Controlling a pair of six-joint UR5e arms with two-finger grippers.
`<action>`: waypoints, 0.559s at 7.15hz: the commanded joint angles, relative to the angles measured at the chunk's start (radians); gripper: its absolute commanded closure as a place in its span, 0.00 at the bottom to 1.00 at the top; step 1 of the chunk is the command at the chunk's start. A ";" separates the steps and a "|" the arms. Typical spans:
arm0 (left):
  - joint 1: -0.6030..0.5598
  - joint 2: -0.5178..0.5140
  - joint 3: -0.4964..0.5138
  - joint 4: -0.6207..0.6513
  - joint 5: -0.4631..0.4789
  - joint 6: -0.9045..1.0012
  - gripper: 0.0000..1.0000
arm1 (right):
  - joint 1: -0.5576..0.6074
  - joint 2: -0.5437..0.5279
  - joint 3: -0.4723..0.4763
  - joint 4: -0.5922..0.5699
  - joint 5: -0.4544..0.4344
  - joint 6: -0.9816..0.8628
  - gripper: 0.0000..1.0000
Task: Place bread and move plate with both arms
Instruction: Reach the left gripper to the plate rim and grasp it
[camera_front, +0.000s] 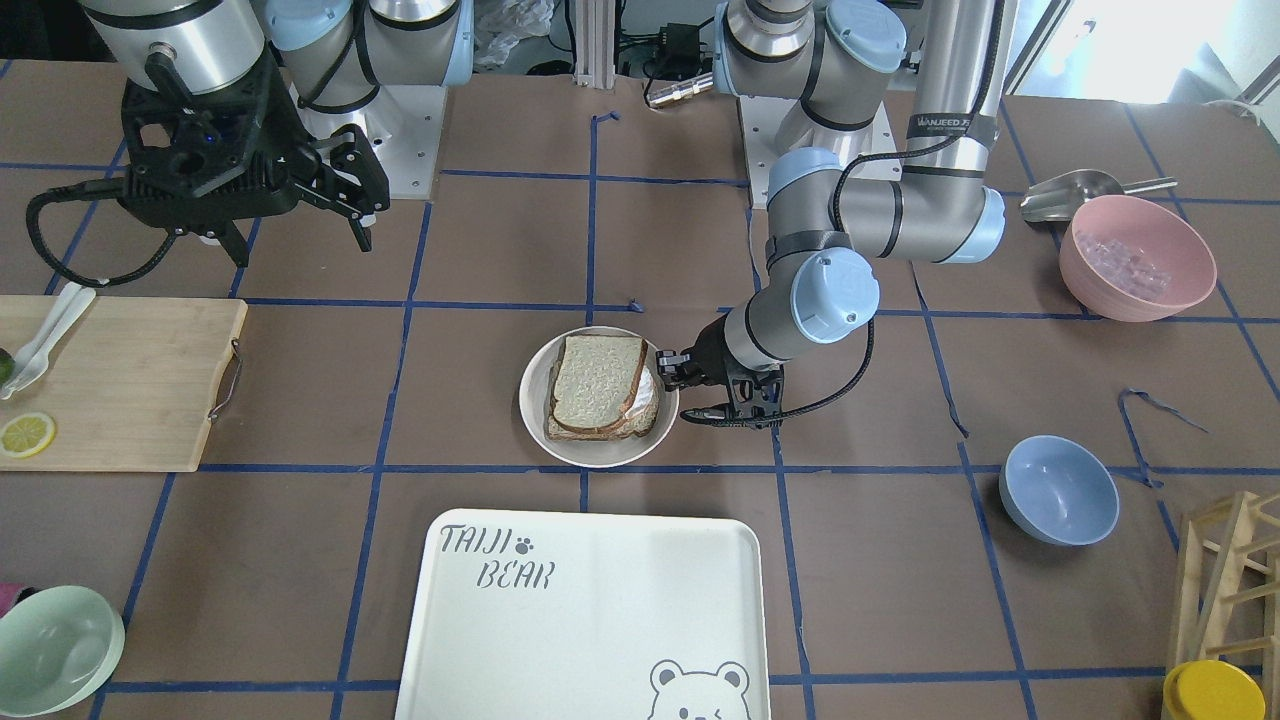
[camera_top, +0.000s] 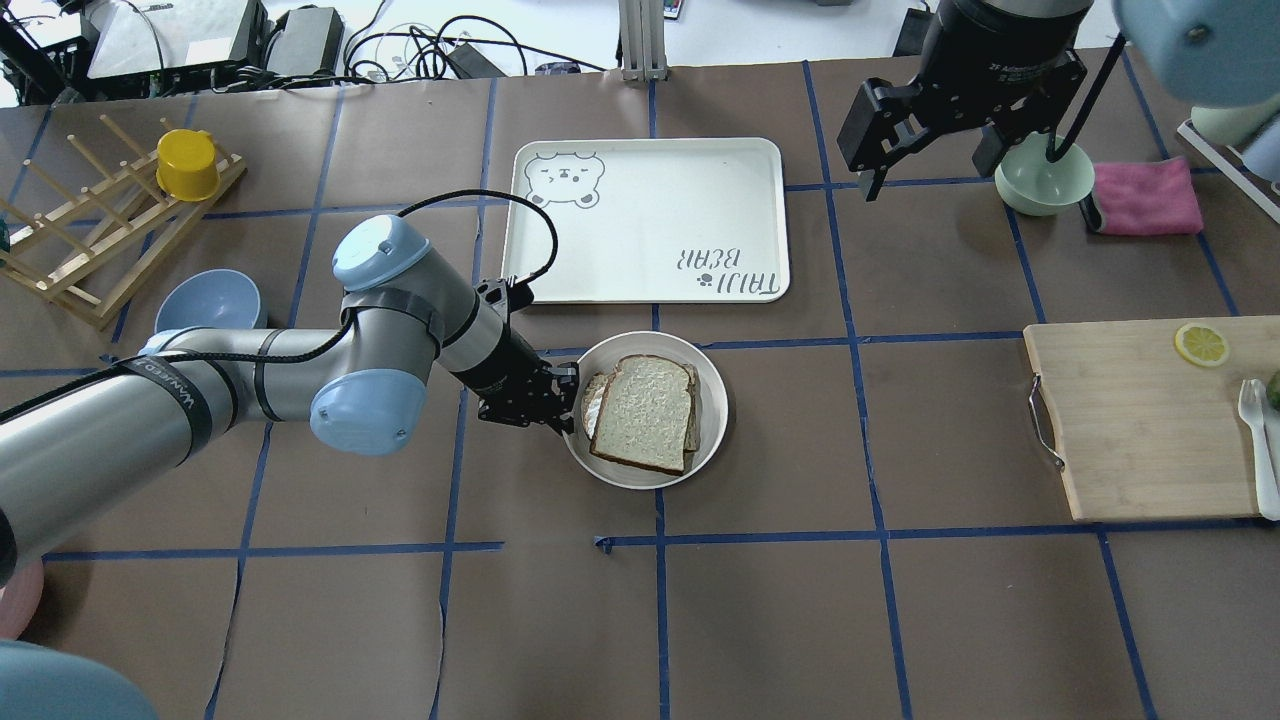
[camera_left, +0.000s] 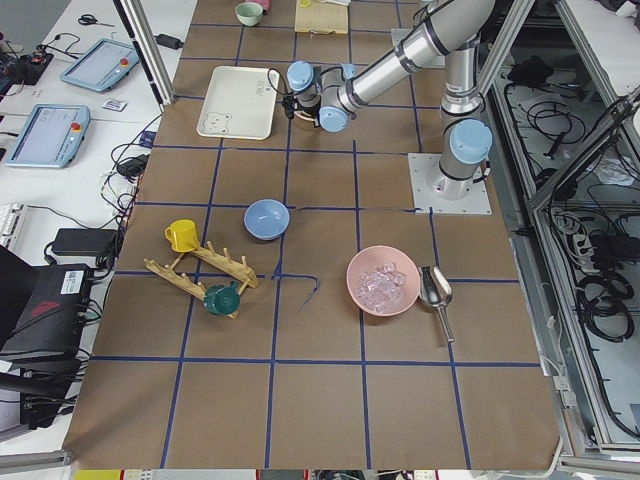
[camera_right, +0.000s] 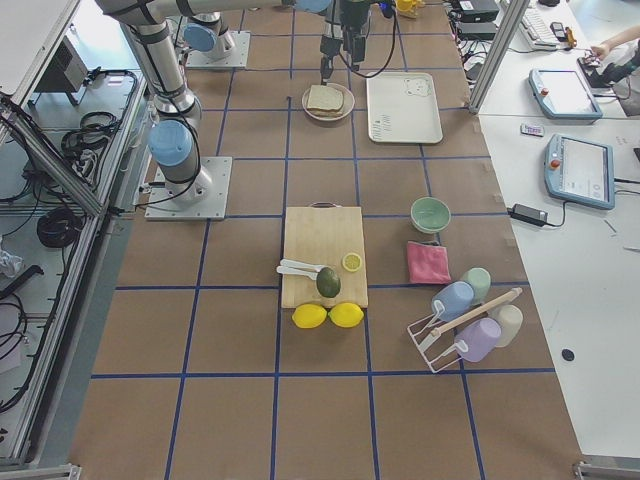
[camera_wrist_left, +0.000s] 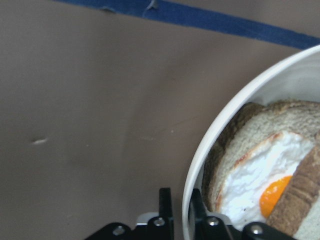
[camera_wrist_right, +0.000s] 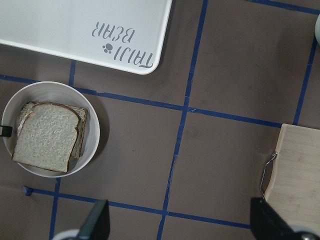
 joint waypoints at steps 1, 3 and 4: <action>0.021 0.027 0.005 0.002 -0.046 -0.001 1.00 | 0.000 0.000 0.000 0.001 0.000 -0.001 0.00; 0.119 0.038 0.015 0.002 -0.204 -0.001 1.00 | 0.003 0.000 0.000 -0.001 0.003 -0.002 0.00; 0.133 0.026 0.059 -0.001 -0.214 -0.004 1.00 | 0.003 0.000 0.000 -0.001 0.001 -0.002 0.00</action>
